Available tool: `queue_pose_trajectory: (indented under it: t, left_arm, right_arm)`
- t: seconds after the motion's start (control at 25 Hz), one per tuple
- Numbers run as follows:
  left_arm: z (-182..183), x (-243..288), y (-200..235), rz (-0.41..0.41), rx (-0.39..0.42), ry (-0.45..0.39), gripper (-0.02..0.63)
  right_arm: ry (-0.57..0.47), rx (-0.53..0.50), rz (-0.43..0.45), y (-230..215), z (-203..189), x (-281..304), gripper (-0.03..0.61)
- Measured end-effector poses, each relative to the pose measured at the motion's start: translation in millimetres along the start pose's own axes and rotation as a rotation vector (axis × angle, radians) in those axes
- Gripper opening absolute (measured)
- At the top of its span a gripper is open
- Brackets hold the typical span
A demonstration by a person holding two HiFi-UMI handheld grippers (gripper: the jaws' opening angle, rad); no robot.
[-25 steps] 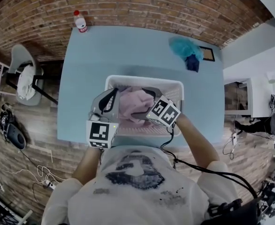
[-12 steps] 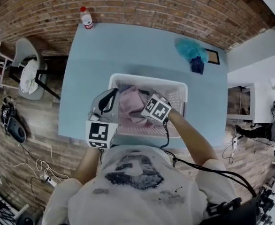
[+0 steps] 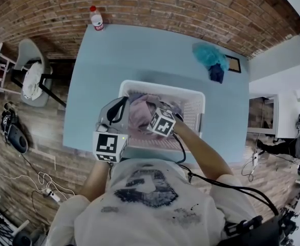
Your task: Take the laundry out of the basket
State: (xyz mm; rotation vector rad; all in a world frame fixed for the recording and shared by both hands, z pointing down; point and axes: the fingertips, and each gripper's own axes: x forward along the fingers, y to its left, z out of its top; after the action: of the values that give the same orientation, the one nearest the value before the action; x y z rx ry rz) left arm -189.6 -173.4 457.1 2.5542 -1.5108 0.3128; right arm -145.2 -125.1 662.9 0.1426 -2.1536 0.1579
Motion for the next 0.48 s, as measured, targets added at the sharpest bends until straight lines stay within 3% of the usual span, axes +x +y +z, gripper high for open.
queue_pose_trajectory:
  t: [0.12,0.32,0.48]
  left_arm:
    - [-1,-2,1,0.010,-0.003,0.004,-0.008]
    - [-4,-9,6,0.042,-0.027,0.004,-0.008]
    - [-4,-13,7,0.055,-0.026,0.003,-0.008]
  right_arm:
    - [0.014,-0.028,-0.018,1,-1,4,0.486]
    - [0.023,-0.072,-0.026,0,-1,1,0.264]
    - [0.000,-0.049,-0.023,-5,0,-7,0.188]
